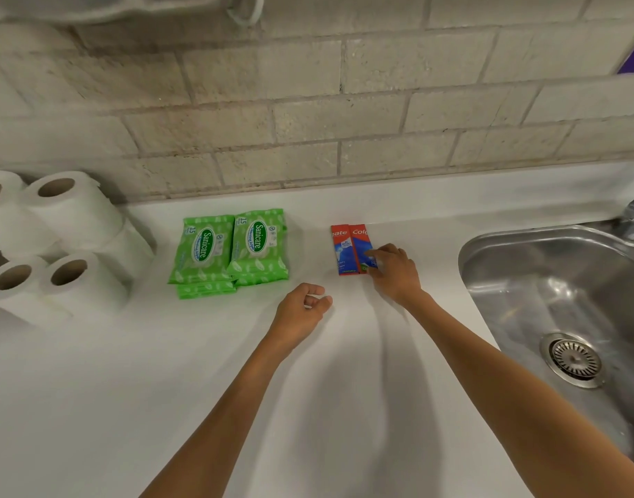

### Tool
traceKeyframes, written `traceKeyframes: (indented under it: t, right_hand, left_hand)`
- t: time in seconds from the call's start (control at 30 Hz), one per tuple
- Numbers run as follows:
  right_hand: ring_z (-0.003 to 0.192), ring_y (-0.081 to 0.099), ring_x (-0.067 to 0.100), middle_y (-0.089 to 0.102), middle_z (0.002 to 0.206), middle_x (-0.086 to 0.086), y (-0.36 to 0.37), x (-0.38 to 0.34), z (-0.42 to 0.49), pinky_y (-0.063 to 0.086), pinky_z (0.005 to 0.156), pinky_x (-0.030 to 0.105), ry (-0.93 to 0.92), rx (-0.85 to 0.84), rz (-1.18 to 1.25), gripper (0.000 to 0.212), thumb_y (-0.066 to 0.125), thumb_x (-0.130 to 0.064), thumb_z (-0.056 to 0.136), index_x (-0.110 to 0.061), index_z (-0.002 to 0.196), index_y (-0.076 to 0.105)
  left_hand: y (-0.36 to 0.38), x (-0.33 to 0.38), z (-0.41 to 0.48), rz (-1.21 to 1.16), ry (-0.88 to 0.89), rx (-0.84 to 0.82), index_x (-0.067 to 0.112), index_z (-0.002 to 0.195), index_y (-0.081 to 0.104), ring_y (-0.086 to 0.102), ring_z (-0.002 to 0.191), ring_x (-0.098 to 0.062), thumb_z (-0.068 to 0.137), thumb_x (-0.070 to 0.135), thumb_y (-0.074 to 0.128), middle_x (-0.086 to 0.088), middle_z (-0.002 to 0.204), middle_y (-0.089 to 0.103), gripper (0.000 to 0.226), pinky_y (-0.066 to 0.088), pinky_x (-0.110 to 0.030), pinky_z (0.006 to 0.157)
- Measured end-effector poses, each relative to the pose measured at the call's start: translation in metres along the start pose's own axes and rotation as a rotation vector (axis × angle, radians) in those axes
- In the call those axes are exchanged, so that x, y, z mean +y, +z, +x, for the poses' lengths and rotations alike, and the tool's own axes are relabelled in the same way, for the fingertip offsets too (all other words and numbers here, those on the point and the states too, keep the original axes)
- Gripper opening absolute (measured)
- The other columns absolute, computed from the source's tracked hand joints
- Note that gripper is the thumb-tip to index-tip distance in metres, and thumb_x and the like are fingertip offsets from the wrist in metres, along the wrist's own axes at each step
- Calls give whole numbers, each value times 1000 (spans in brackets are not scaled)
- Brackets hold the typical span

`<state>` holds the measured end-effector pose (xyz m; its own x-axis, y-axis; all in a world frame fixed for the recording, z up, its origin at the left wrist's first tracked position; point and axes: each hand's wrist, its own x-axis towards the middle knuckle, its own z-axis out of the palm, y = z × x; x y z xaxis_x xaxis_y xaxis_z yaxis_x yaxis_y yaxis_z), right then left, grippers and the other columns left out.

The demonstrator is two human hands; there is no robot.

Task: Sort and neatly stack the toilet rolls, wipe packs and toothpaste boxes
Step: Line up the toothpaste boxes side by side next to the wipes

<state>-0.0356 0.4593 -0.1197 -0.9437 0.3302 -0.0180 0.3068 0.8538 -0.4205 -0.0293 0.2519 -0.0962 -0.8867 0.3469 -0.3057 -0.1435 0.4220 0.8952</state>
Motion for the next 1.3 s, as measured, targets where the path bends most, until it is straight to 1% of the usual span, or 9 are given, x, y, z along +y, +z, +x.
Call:
traceKeyframes:
  t: [0.23, 0.33, 0.43, 0.53, 0.7, 0.87, 0.97, 1.17, 1.3]
  right_hand:
    - [116, 53, 29, 50, 132, 11, -4, -34, -26, 48, 95, 38, -28, 90, 242, 33, 55, -17, 90, -14, 123, 58]
    - [96, 60, 22, 58, 123, 10, 1, -64, -49, 46, 80, 25, -92, 96, 323, 30, 59, -20, 88, -14, 118, 63]
    - [78, 53, 13, 62, 110, 9, 12, -97, -72, 37, 70, 19, -142, 38, 383, 30, 61, -22, 87, -14, 116, 64]
    - [75, 55, 13, 66, 99, 7, 25, -135, -98, 45, 75, 23, -186, -33, 441, 27, 63, -24, 86, -13, 110, 67]
    - [62, 52, 2, 61, 82, -3, 53, -193, -144, 43, 74, 22, -235, -165, 534, 20, 65, -21, 84, -15, 103, 69]
    - [68, 56, 9, 62, 82, -5, 82, -234, -190, 43, 75, 19, -270, -281, 556, 17, 66, -20, 83, -15, 99, 70]
    - [64, 55, 2, 62, 80, -6, 96, -249, -210, 41, 71, 16, -282, -325, 533, 17, 65, -20, 83, -16, 99, 70]
    - [72, 56, 6, 62, 82, -6, 113, -272, -231, 41, 75, 18, -291, -375, 528, 17, 64, -19, 84, -15, 99, 70]
    - [74, 56, 6, 62, 83, -7, 118, -282, -233, 40, 73, 15, -296, -373, 521, 17, 63, -18, 84, -15, 100, 70]
  left_hand:
    - [-22, 9, -23, 0, 35, 40, 11, 115, 57, 58, 78, -16, 90, 21, 59, -2, 90, 57, 28, 45, -28, 77]
    - [-40, 7, -44, 3, 39, 84, 10, 116, 56, 58, 78, -16, 89, 19, 59, -4, 95, 57, 28, 45, -27, 75]
    - [-61, -1, -67, 1, 29, 147, 9, 117, 56, 58, 81, -18, 89, 16, 60, -6, 97, 58, 29, 46, -25, 70]
    - [-86, -16, -95, 1, -10, 222, 10, 116, 56, 57, 81, -18, 87, 15, 61, -6, 96, 59, 29, 44, -23, 66]
    - [-128, -54, -148, 83, -79, 328, 11, 114, 57, 56, 69, -13, 86, 16, 63, -1, 89, 59, 29, 43, -13, 58]
    - [-158, -95, -194, 229, -166, 387, 10, 115, 58, 62, 96, -24, 84, 15, 63, -5, 97, 62, 32, 44, -24, 81]
    - [-169, -111, -217, 334, -217, 408, 11, 117, 57, 59, 108, -26, 83, 16, 64, -10, 113, 62, 35, 43, -28, 90]
    - [-183, -132, -251, 644, -404, 336, 9, 128, 43, 51, 118, -27, 79, 43, 67, -11, 127, 47, 64, 45, -34, 93]
    - [-176, -136, -258, 707, -436, 304, 7, 120, 44, 53, 114, -27, 76, 38, 72, -12, 123, 48, 61, 47, -34, 89]
